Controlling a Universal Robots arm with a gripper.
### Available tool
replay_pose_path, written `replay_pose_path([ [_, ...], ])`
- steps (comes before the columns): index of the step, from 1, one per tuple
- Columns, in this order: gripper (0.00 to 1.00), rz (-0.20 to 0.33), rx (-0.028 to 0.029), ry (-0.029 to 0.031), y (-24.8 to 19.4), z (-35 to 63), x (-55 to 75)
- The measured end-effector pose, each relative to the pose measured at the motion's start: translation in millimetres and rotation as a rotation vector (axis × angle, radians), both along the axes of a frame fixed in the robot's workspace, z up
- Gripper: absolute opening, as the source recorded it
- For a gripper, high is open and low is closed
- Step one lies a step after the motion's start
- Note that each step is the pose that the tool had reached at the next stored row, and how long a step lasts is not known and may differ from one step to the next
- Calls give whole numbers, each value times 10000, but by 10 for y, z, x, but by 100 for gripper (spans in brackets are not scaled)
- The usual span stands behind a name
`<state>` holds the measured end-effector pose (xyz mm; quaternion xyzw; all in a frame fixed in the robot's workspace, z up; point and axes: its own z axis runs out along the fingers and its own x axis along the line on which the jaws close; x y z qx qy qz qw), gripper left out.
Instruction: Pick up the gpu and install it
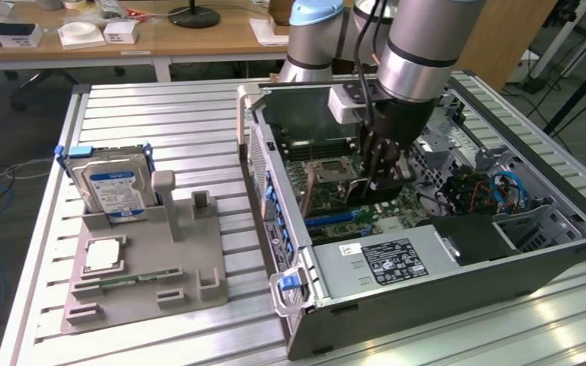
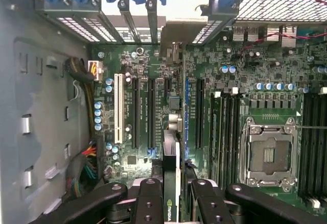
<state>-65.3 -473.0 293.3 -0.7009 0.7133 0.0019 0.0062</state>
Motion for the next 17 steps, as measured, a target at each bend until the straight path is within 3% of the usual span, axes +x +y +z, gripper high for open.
replay_pose_path([
  [5, 26, -6, -1, 0, 15, -91, -7],
  [10, 26, -13, 2, -19, 107, -169, -74],
  [14, 26, -13, -1, -51, 104, -236, -182],
  [17, 26, -11, -1, -67, 105, -274, -188],
])
